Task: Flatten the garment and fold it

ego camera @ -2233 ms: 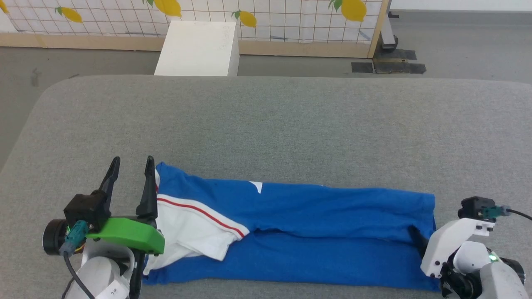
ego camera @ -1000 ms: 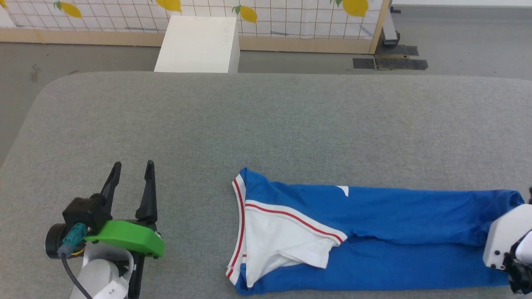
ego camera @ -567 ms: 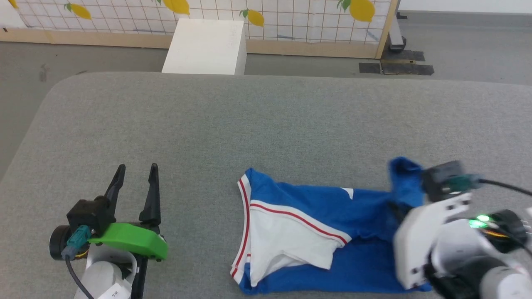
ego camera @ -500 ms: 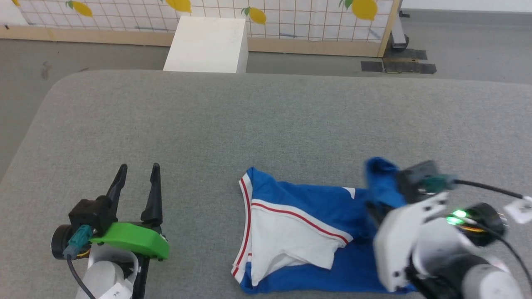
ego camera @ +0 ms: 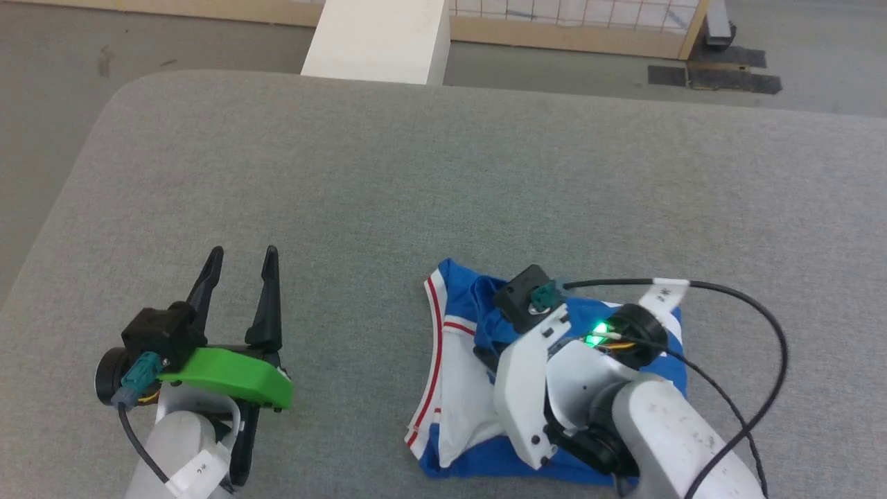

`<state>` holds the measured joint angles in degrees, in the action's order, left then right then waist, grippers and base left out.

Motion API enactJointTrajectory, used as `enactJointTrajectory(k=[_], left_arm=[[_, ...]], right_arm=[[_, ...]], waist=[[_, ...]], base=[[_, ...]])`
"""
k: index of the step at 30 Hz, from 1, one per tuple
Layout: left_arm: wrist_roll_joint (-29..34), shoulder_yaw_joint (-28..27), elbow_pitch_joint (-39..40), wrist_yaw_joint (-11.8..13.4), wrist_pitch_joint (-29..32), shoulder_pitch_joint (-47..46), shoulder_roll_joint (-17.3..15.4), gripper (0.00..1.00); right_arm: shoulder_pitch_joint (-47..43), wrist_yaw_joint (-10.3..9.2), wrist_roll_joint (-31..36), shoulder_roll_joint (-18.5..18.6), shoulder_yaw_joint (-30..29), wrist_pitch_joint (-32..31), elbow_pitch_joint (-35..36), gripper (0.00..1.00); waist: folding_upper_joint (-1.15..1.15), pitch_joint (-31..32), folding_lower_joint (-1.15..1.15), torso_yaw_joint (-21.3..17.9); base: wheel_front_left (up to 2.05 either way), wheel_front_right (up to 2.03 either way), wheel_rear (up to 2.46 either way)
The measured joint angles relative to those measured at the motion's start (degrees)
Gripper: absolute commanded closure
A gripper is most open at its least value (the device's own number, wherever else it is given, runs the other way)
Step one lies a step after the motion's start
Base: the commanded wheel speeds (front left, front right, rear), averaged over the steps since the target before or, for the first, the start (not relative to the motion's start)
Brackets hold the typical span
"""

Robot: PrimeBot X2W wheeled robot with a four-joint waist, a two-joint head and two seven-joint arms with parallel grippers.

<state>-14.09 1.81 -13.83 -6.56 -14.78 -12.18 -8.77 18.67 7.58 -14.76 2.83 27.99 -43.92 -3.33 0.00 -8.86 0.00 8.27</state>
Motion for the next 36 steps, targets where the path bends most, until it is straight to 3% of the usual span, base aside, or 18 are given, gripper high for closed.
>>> enactJointTrajectory(k=[2,3,4,5,9,12,17,21,26,32,36], left_arm=[[0.04,-0.14,-0.05,-0.02,0.00,-0.23,0.10,0.00],[0.21,-0.23,-0.09,-0.02,0.00,-0.30,0.15,0.00],[0.45,-0.33,-0.16,-0.03,0.00,-0.32,0.20,0.00],[0.58,-0.41,-0.22,-0.03,0.00,-0.33,0.25,0.00],[0.90,-0.78,-0.45,-0.41,0.00,-0.33,0.49,0.00],[0.98,-1.01,-0.62,-0.44,0.00,-0.31,0.66,0.00],[1.01,-1.41,-0.63,-0.45,0.00,-0.08,0.94,0.00],[1.20,-2.00,-0.57,-0.45,0.00,0.70,0.99,0.00],[1.43,-2.42,-0.37,-0.45,0.00,1.05,1.00,0.00],[1.43,-2.76,-0.23,-0.47,0.00,1.40,1.01,0.00],[1.43,-2.69,-0.38,-0.48,0.00,1.64,1.03,0.00]], right_arm=[[1.36,0.00,-1.14,0.02,1.23,1.16,-3.71,1.00],[1.98,0.00,-1.70,0.00,1.75,1.81,-5.59,0.95],[2.60,0.00,-2.66,0.03,2.40,1.92,-7.42,0.59],[2.92,0.00,-3.46,0.05,3.00,1.93,-8.72,0.00],[3.59,0.00,-5.81,0.05,4.25,3.57,-11.68,0.00],[3.67,0.00,-7.44,0.02,3.79,8.61,-10.56,0.00],[2.92,0.00,-10.59,0.00,-0.90,24.37,-3.46,0.00],[-1.01,0.00,-8.25,-0.07,-7.44,37.01,2.24,0.00],[-8.57,0.00,-3.49,0.00,-19.35,47.09,6.31,0.00],[-14.88,0.00,-4.32,0.12,-28.00,48.93,3.39,0.00],[-16.14,0.00,-7.70,0.07,-30.07,44.47,-2.31,0.00]], waist=[[0.00,-0.50,0.00,0.39],[0.00,-0.72,0.00,0.58],[0.00,-0.90,0.00,0.74],[0.00,-0.99,0.00,0.85],[0.00,-0.82,0.00,0.84],[0.00,-0.19,0.00,0.47],[0.00,1.21,0.00,-0.54],[0.00,2.31,0.00,-1.77],[0.00,3.16,0.00,-3.42],[0.00,3.79,0.00,-4.53],[0.00,4.04,0.00,-4.67]], base=[[0.00,0.00,0.00],[0.00,0.00,0.00],[0.00,0.00,0.00],[0.00,0.00,0.00],[0.00,0.00,0.00],[0.00,0.00,0.00],[0.00,0.00,0.00],[0.00,0.00,0.00],[0.00,0.00,0.00],[0.00,0.00,0.00],[0.00,0.00,0.00]])
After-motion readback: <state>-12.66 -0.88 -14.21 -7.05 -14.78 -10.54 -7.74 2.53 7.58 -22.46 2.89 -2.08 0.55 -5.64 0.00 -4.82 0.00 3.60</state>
